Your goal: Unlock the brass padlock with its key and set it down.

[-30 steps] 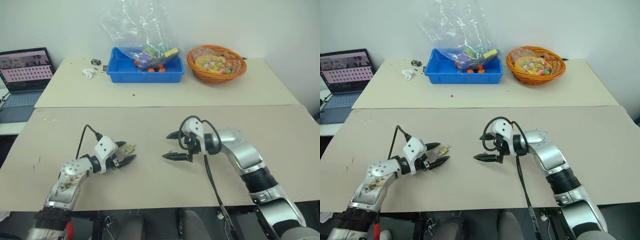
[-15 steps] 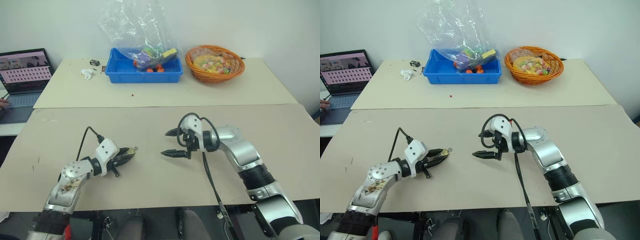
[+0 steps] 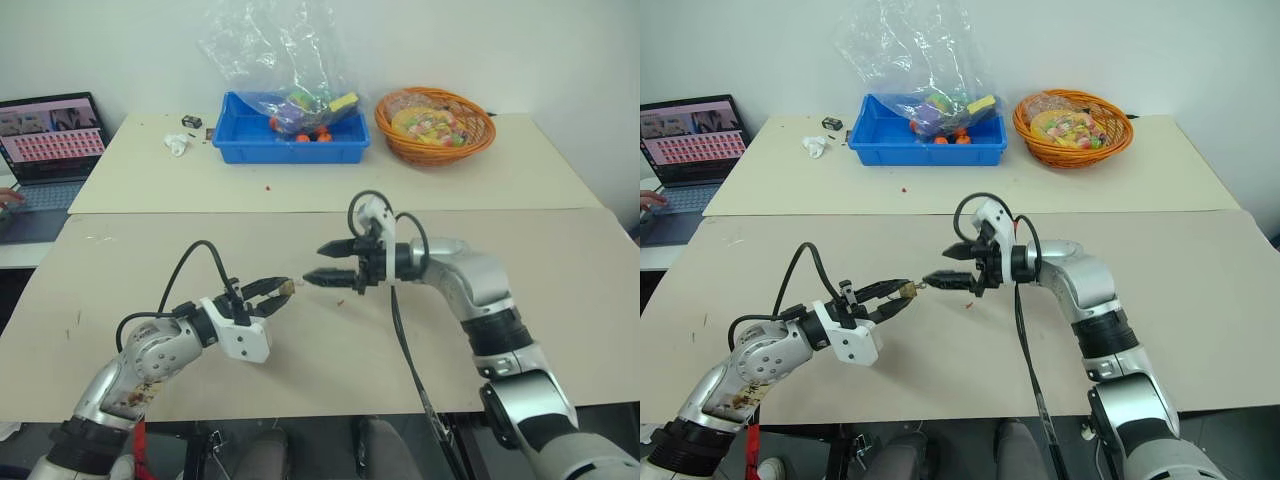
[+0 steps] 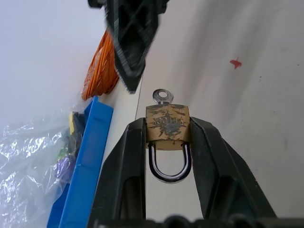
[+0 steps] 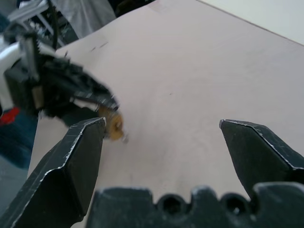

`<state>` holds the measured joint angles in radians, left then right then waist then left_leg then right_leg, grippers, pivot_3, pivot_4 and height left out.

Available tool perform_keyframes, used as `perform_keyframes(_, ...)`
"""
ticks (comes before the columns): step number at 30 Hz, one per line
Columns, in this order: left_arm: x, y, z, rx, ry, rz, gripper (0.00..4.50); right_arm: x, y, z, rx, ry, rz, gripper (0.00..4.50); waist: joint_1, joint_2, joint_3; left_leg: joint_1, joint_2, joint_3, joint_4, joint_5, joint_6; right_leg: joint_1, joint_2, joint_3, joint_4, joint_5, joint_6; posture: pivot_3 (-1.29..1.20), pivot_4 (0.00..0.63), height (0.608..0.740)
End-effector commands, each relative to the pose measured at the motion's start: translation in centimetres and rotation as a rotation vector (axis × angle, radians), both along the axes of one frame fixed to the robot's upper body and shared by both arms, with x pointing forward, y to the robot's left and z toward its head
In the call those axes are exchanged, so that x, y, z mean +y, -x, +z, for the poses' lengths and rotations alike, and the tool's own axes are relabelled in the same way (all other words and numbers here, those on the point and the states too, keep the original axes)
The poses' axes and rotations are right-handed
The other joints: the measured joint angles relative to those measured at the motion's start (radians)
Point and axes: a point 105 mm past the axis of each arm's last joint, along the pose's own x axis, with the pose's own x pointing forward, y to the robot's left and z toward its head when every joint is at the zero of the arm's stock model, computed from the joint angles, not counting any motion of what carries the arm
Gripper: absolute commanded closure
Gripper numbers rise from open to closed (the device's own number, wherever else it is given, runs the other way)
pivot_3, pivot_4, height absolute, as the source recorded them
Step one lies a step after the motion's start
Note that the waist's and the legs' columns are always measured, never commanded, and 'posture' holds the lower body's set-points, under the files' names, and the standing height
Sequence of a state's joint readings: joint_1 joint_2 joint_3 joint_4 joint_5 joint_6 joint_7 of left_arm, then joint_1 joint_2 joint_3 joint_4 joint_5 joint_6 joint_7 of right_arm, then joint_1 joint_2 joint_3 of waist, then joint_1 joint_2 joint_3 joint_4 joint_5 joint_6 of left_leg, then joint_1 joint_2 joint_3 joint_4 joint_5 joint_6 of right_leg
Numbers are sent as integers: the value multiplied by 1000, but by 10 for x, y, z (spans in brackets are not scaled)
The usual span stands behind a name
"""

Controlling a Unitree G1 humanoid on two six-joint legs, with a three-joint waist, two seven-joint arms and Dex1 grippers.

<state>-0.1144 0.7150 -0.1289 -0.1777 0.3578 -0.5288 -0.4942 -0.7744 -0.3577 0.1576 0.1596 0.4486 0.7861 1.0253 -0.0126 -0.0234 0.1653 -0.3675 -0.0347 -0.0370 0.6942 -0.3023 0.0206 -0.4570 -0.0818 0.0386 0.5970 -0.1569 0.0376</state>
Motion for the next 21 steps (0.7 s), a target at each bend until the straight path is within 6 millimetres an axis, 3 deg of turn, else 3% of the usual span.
perform_keyframes(1,-3,0,10,-43,3,-40,3691,-4,1,9,-6,-16,38,0,0,0,0,-2,0,0,0,0,0,-1,0,0,0,0,0,0,150,735)
perform_keyframes(16,-8,3,11,-58,-5,-77,3691,5,16,-7,50,18,141,0,-5,0,0,-3,0,1,0,-1,2,-2,0,-2,-1,1,1,0,150,735)
perform_keyframes(20,-8,3,11,-60,-8,-77,3691,8,19,-7,52,20,153,1044,-5,0,0,-3,-1,1,0,-1,2,-2,0,-3,0,1,1,0,150,735)
perform_keyframes(21,-8,3,11,-59,-7,-78,3691,9,20,-6,52,18,157,1505,-5,0,0,-3,-1,1,0,-1,2,-2,0,-3,-1,1,1,0,150,735)
